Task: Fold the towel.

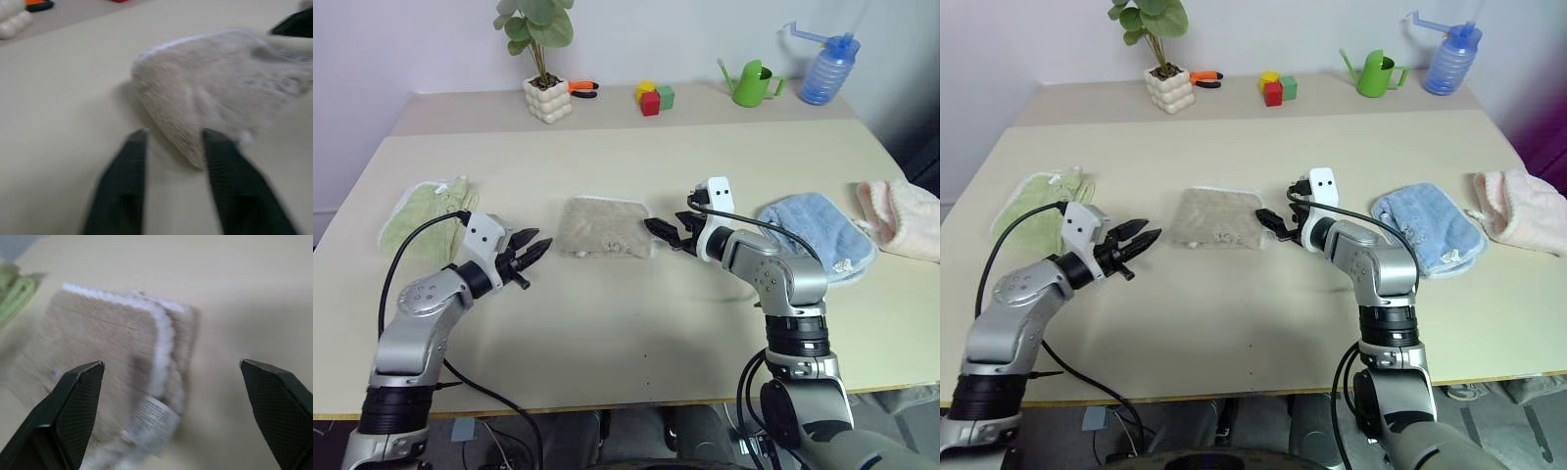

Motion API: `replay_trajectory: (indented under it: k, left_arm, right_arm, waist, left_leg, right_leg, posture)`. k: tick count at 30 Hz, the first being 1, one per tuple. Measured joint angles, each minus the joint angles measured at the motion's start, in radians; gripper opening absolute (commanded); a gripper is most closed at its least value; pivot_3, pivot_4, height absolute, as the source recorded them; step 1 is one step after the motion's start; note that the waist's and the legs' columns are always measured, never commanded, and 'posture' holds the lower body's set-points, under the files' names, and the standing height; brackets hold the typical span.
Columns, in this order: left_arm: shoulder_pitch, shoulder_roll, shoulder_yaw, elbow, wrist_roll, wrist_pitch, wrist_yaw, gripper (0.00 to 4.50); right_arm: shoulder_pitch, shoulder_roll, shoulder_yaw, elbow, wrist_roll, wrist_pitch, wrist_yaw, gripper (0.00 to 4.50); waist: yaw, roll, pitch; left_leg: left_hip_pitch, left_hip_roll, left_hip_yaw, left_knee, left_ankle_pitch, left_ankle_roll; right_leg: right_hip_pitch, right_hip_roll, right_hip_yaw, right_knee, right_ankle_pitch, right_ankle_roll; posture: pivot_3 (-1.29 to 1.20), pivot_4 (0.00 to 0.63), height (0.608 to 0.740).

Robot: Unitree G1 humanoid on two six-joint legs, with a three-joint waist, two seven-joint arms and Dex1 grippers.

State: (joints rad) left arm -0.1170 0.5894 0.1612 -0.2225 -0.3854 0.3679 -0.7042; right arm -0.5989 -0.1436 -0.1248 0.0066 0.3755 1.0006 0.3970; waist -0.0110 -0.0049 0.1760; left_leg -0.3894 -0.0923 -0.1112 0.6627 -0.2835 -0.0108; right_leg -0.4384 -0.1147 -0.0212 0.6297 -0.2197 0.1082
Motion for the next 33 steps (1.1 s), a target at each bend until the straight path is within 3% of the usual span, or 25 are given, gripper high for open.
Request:
replay_trajectory:
  k: [2,7,8,10,17,25,33]
  left_arm:
    - [0.008,0.005,0.012,-0.026,-0.004,0.001,-0.001,4.30]
    - [0.066,0.010,0.021,-0.092,-0.021,0.020,0.010,4.30]
    - [0.076,0.010,0.020,-0.103,-0.022,0.022,0.010,4.33]
    - [0.087,0.010,0.021,-0.113,-0.025,0.028,0.013,4.35]
    - [0.113,0.010,0.019,-0.134,-0.028,0.038,0.026,4.35]
    - [0.099,0.008,-0.004,-0.133,-0.016,0.037,0.032,4.35]
    - [-0.019,-0.046,-0.112,-0.060,0.004,0.025,0.011,4.35]
  right_arm:
    - [-0.014,0.011,0.012,0.034,0.001,0.003,-0.003,4.50]
    - [-0.036,0.035,0.038,0.105,0.002,-0.004,-0.006,4.50]
    - [-0.039,0.039,0.037,0.111,0.002,-0.005,-0.006,4.26]
    - [-0.045,0.052,0.034,0.123,0.009,-0.002,-0.006,3.70]
    - [-0.045,0.094,0.015,0.131,0.075,0.042,-0.008,0.10]
    - [0.000,0.041,-0.073,-0.072,0.145,0.036,-0.034,0.04]
    - [0.013,-0.085,-0.457,-0.265,0.277,0.028,-0.226,0.04]
  waist:
    - [0.000,0.000,0.000]
    - [-0.008,0.000,0.000]
    - [-0.009,0.000,0.000]
    - [-0.009,0.000,0.000]
    - [-0.002,0.000,0.000]
    - [-0.002,0.001,0.000]
    - [0.001,0.002,0.001]
  left_leg:
    - [0.000,0.000,0.000,0.000,0.000,0.000]
    - [0.000,0.001,0.000,0.000,0.000,0.000]
    - [0.000,0.001,0.000,0.000,0.000,0.000]
    - [0.000,0.001,0.000,0.000,0.000,0.000]
    - [0.000,0.000,0.001,0.000,0.000,0.000]
    - [0.000,0.000,0.001,-0.001,0.000,0.000]
    - [-0.001,0.000,0.001,-0.001,0.000,0.000]
  right_leg:
    - [0.000,0.000,0.000,0.000,0.000,0.000]
    - [-0.001,0.001,0.000,0.000,0.000,0.000]
    - [-0.001,0.001,0.000,0.001,0.000,0.000]
    - [-0.001,0.001,0.000,0.001,0.000,0.000]
    - [-0.001,0.001,0.001,0.000,0.000,0.000]
    - [-0.001,0.001,0.001,0.000,0.000,0.000]
    - [-0.001,0.001,0.000,0.000,0.000,0.000]
  posture:
    - [0.00,0.150,0.732]
    - [0.00,0.150,0.732]
    - [0.00,0.150,0.732]
    - [0.00,0.150,0.732]
    - [0.00,0.150,0.732]
    - [0.00,0.150,0.732]
    - [0.00,0.150,0.732]
